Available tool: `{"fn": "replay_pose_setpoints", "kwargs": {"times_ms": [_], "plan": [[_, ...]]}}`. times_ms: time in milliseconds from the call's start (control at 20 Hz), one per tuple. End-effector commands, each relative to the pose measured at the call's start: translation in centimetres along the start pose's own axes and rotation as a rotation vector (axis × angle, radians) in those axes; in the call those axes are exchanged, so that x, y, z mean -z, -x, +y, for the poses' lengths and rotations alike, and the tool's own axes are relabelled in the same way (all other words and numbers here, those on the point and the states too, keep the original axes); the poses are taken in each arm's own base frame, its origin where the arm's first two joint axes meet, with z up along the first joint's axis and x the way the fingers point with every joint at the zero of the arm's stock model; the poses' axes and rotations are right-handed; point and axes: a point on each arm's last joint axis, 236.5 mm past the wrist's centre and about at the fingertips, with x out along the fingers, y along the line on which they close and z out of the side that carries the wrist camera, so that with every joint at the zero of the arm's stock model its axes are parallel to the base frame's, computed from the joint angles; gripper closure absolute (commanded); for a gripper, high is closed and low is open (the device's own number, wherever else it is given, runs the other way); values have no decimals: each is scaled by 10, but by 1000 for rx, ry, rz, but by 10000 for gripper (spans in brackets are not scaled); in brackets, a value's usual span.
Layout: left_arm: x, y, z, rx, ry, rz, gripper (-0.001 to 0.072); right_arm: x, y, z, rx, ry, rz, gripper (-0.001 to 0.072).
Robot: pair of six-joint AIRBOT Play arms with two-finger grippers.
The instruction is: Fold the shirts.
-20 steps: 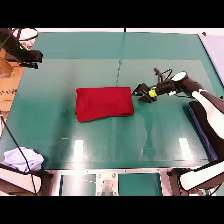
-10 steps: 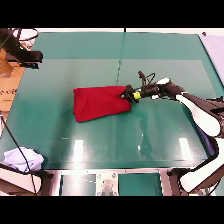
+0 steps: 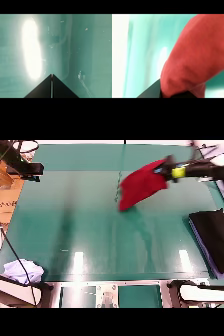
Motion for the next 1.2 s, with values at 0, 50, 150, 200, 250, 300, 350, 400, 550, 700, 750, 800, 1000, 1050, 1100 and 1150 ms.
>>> {"fn": "replay_pose_setpoints", "kwargs": {"times_ms": [0, 50, 150, 200, 250, 300, 350, 400, 550, 700, 750, 800, 1000, 1050, 1100, 1150], "plan": [[0, 0, -5, 23, -2, -2, 683, -38, 121, -54, 215, -111, -205, 694], [0, 0, -6, 25, -2, -1, 683, -44, 153, -72, 261, -154, -266, 695], [2, 0, -6, 26, -3, 8, 683, -54, 218, -104, 336, -240, -408, 695], [2, 0, -6, 26, -3, 8, 683, -55, 249, -120, 371, -279, -470, 694], [2, 0, -6, 26, -3, 8, 683, -51, 274, -136, 397, -337, -509, 695], [2, 0, -6, 26, -3, 8, 683, -43, 295, -154, 424, -407, -535, 694], [2, 0, -6, 26, -3, 8, 683, -29, 314, -175, 466, -492, -549, 695], [2, 0, -6, 26, -3, 8, 683, -10, 329, -196, 514, -573, -543, 694], [2, 0, -6, 27, -3, 8, 683, 53, 367, -240, 682, -759, -544, 695], [2, 0, -6, 27, -3, 9, 683, 108, 391, -265, 784, -903, -575, 694], [3, 0, -6, 28, -3, 12, 683, 124, 391, -272, 796, -945, -570, 694], [4, 0, -8, 33, -4, 15, 683, 142, 388, -279, 812, -986, -554, 694], [3, 1, -16, 70, -8, 12, 682, 218, 366, -307, 930, -1118, -394, 683], [3, 1, -18, 77, -8, 12, 683, 232, 353, -312, 915, -1151, -350, 429], [3, 1, -19, 79, -9, 13, 683, 244, 340, -314, 898, -1179, -312, 49], [4, 1, -19, 80, -9, 15, 683, 254, 332, -315, 891, -1200, -278, 6]]}}
